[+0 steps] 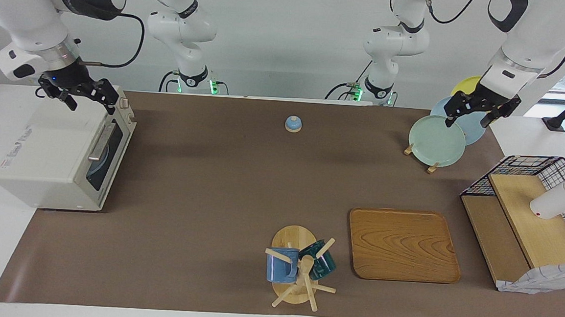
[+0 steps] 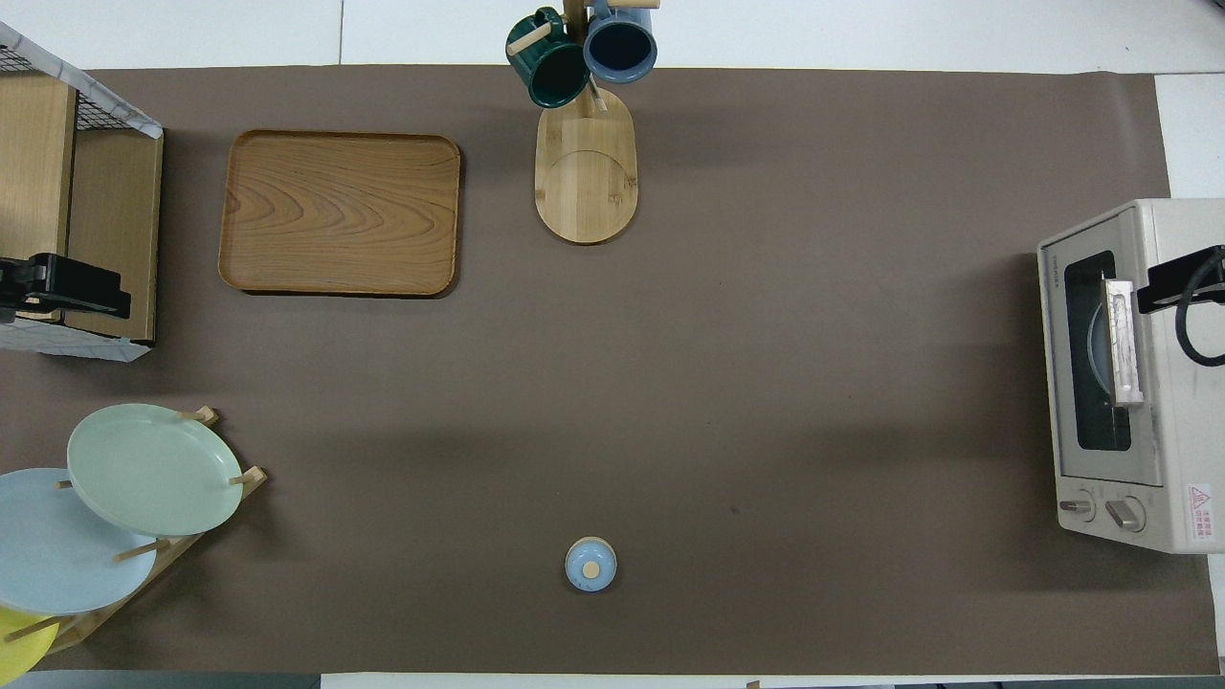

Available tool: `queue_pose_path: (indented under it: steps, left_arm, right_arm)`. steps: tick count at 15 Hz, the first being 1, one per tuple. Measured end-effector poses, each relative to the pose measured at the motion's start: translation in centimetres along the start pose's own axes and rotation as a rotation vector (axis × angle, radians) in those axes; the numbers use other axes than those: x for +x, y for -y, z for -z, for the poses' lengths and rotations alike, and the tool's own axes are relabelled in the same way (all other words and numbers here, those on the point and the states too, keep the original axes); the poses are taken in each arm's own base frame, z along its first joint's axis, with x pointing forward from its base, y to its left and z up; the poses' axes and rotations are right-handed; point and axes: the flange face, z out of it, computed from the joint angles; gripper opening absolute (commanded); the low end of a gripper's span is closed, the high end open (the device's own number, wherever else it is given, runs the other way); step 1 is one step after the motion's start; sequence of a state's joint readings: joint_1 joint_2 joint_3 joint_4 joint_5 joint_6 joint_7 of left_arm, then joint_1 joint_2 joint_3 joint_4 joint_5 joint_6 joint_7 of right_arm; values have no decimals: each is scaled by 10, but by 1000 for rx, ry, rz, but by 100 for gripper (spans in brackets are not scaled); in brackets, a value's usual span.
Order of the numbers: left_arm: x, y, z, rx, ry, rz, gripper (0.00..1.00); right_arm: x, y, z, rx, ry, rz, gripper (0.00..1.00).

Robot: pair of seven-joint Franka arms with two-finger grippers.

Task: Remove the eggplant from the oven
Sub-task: 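Reach the right gripper to the toaster oven door handle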

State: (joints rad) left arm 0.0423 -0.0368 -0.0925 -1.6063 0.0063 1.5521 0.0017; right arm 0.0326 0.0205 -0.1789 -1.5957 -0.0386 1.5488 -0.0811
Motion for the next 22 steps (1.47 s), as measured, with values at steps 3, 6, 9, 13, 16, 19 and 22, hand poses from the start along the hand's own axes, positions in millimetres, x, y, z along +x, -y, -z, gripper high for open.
queue_pose_path:
  steps: [3, 6, 9, 13, 16, 19, 22]
  left_arm:
    - [0, 0, 0, 0, 0, 0, 100]
    - [0, 0, 0, 0, 0, 0, 100]
    - [0, 0, 0, 0, 0, 0, 100]
    - [0, 0, 0, 0, 0, 0, 100]
    - [0, 0, 0, 0, 0, 0, 100]
    - [0, 0, 0, 0, 0, 0, 100]
    - [0, 0, 0, 0, 0, 0, 100]
  right_arm:
    - [0, 0, 0, 0, 0, 0, 100]
    - [0, 0, 0, 0, 0, 0, 100]
    - [0, -2, 0, 0, 0, 0, 18]
    - [0, 0, -8, 1, 12, 16, 0]
    - [2, 0, -28, 2, 4, 17, 0]
    - [4, -2, -51, -14, -1, 19, 0]
    - [4, -9, -81, -40, 9, 2, 0]
